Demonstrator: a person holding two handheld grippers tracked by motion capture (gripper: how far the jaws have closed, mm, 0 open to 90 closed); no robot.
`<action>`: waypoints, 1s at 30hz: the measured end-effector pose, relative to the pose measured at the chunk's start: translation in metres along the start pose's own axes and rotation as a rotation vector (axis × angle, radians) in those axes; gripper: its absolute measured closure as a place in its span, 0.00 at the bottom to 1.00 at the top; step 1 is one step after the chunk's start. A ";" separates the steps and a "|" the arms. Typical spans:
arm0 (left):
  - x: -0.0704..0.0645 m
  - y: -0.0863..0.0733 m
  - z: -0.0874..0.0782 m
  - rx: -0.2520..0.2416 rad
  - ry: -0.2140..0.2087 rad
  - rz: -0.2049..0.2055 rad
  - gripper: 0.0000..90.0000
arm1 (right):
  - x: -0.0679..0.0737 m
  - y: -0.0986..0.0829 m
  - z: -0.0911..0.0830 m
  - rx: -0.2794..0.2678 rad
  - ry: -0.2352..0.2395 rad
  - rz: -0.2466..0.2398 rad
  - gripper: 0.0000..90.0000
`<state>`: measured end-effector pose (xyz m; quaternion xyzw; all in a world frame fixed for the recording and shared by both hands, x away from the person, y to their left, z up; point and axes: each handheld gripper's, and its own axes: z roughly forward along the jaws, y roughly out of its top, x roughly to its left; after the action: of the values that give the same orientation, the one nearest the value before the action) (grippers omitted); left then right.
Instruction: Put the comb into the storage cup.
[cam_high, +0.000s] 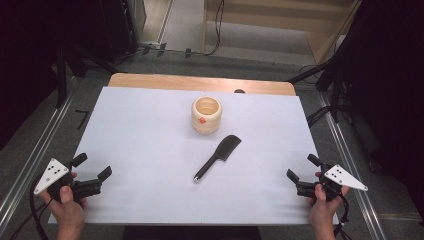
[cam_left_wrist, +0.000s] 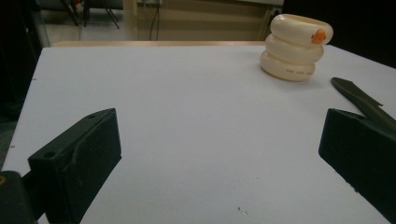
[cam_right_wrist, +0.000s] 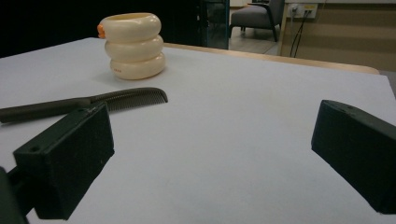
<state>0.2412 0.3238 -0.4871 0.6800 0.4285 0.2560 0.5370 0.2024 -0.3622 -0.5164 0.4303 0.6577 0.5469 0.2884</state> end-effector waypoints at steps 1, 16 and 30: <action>-0.001 0.001 0.000 -0.002 -0.008 -0.006 0.00 | 0.000 0.000 0.000 0.002 0.006 -0.004 0.00; -0.039 0.031 0.018 0.046 -0.063 0.058 0.00 | 0.000 -0.001 0.001 -0.002 0.026 0.000 0.00; -0.066 0.055 0.047 0.127 -0.134 0.111 0.00 | -0.002 -0.003 0.003 -0.014 0.035 0.000 0.00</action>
<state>0.2629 0.2405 -0.4410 0.7508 0.3687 0.2115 0.5055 0.2051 -0.3622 -0.5201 0.4186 0.6586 0.5590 0.2801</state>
